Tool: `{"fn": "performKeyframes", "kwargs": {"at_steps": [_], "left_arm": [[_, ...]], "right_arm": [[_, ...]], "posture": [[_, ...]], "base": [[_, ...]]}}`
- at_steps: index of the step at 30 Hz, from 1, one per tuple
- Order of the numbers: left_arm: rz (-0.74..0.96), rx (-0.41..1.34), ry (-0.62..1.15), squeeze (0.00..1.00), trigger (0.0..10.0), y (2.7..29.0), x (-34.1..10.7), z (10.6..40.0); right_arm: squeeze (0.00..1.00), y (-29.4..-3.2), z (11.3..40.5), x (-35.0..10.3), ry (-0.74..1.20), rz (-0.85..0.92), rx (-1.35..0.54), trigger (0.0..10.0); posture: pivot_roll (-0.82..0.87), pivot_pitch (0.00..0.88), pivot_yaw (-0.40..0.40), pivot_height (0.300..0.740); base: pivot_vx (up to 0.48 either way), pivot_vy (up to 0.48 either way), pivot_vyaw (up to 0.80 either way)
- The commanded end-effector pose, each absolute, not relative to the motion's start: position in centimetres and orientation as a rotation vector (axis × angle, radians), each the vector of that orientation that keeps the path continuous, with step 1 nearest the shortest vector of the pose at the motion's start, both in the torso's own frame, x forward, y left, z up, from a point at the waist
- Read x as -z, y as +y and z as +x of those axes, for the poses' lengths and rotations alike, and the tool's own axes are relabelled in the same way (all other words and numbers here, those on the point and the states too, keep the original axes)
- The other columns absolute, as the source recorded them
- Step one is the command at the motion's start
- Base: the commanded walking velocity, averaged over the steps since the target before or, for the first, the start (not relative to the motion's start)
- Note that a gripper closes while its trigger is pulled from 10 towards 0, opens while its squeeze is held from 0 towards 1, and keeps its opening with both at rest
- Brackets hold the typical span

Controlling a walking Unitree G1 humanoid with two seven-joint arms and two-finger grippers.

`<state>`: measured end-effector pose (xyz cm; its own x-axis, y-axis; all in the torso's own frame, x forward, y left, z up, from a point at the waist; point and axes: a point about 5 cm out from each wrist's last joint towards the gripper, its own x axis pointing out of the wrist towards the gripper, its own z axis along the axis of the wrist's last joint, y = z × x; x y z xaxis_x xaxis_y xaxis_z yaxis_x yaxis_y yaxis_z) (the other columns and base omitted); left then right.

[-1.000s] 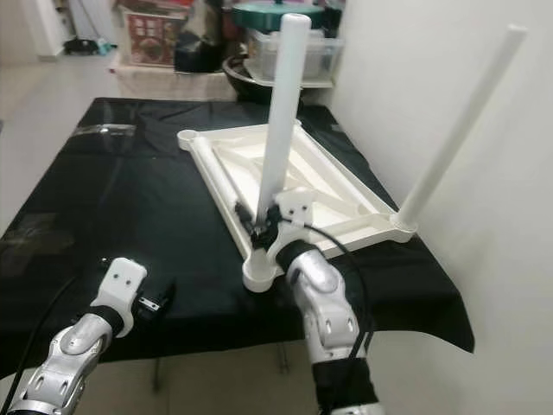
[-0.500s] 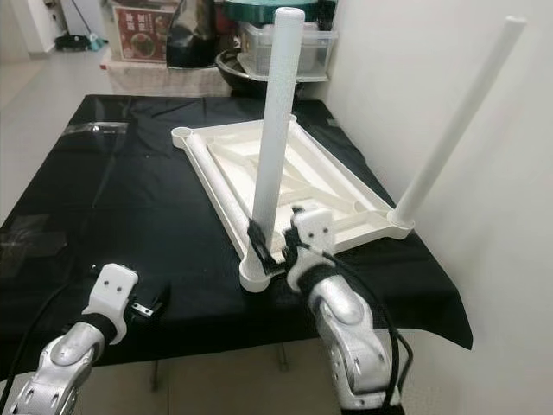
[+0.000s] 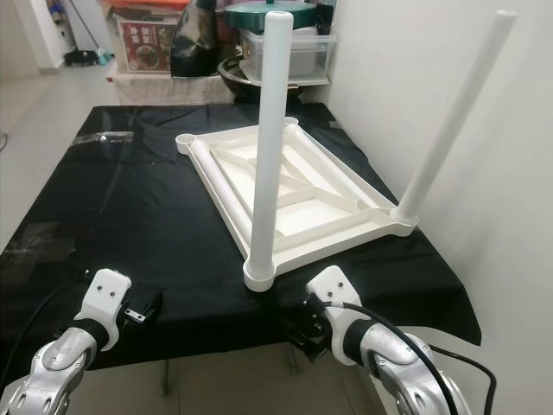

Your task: Building children table

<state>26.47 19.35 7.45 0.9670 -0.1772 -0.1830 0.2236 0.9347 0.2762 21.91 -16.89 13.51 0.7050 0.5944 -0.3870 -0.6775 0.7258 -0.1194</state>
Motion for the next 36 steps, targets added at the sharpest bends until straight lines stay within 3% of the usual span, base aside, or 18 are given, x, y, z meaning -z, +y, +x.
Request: {"fn": "performKeyframes", "kwargs": {"at_steps": [1, 4, 8, 18, 19, 20, 22, 24, 27, 29, 31, 34, 36], "left_arm": [[0.299, 0.202, 0.205, 0.0, 10.0, 19.5, -6.6, 26.0], [0.292, 0.192, 0.211, 0.0, 10.0, 19.5, -6.3, 25.6], [0.287, 0.189, 0.214, 0.0, 10.0, 19.5, -6.2, 25.6], [0.283, 0.181, 0.21, 0.0, 10.0, 19.5, -6.3, 26.0], [0.281, 0.177, 0.207, 0.0, 10.0, 19.4, -6.3, 26.2], [0.281, 0.177, 0.207, 0.0, 10.0, 19.4, -6.3, 26.2], [0.281, 0.171, 0.198, 0.0, 10.0, 19.3, -6.5, 26.5], [0.281, 0.171, 0.198, 0.0, 10.0, 19.3, -6.5, 26.5], [0.283, 0.161, 0.189, 0.0, 10.0, 19.5, -6.8, 26.6], [0.283, 0.161, 0.189, 0.0, 10.0, 19.5, -6.8, 26.6], [0.286, 0.158, 0.185, 0.0, 10.0, 19.5, -7.0, 26.7], [0.285, 0.162, 0.18, 0.0, 10.0, 19.3, -7.1, 26.9], [0.284, 0.163, 0.179, 0.0, 10.0, 19.2, -7.1, 26.9]], "right_arm": [[0.0, -16.3, 21.6, -14.2, 0.285, -0.278, -0.771, 10.0], [0.0, -15.7, 20.4, -16.1, 0.214, -0.214, -0.949, 10.0], [0.0, -15.0, 20.8, -17.8, 0.222, -0.123, -1.061, 10.0], [0.0, -13.4, 22.4, -18.6, 0.218, -0.005, -1.126, 10.0], [0.0, -11.3, 23.9, -18.6, 0.193, 0.047, -1.147, 10.0], [0.0, -11.3, 23.9, -18.6, 0.193, 0.047, -1.147, 10.0], [0.0, -7.6, 26.9, -18.0, 0.164, 0.051, -1.083, 10.0], [0.0, -7.6, 26.9, -18.0, 0.164, 0.051, -1.083, 10.0], [0.0, -5.5, 30.0, -17.6, 0.126, 0.018, -0.9, 10.0], [0.0, -5.5, 30.0, -17.6, 0.126, 0.018, -0.9, 10.0], [0.0, -4.9, 32.6, -18.0, 0.126, 0.027, -0.712, 10.0], [0.0, -7.1, 35.6, -17.8, 0.167, 0.014, -0.308, 10.0], [0.0, -8.0, 36.0, -17.7, 0.187, 0.037, -0.213, 10.0]], "posture": [[0.06, 0.0, -0.061, 0.74], [0.05, 0.0, -0.06, 0.74], [0.06, 0.0, -0.071, 0.74], [0.07, 0.0, -0.078, 0.74], [0.09, 0.0, -0.084, 0.74], [0.09, 0.0, -0.084, 0.74], [0.11, 0.0, -0.094, 0.74], [0.11, 0.0, -0.094, 0.74], [0.12, 0.0, -0.098, 0.74], [0.12, 0.0, -0.098, 0.74], [0.12, 0.0, -0.098, 0.74], [0.12, 0.0, -0.098, 0.74], [0.12, 0.0, -0.098, 0.74]], "base": [[0.0, 0.0, 0.0], [0.0, 0.0, 0.0], [0.0, 0.0, 0.0], [0.0, 0.0, 0.0], [0.0, 0.0, 0.0], [0.0, 0.0, 0.0], [0.0, 0.0, 0.0], [0.0, 0.0, 0.0], [0.0, 0.0, 0.0], [0.0, 0.0, 0.0], [0.0, 0.0, 0.0], [0.0, 0.0, 0.0], [0.0, 0.0, 0.0]]}}
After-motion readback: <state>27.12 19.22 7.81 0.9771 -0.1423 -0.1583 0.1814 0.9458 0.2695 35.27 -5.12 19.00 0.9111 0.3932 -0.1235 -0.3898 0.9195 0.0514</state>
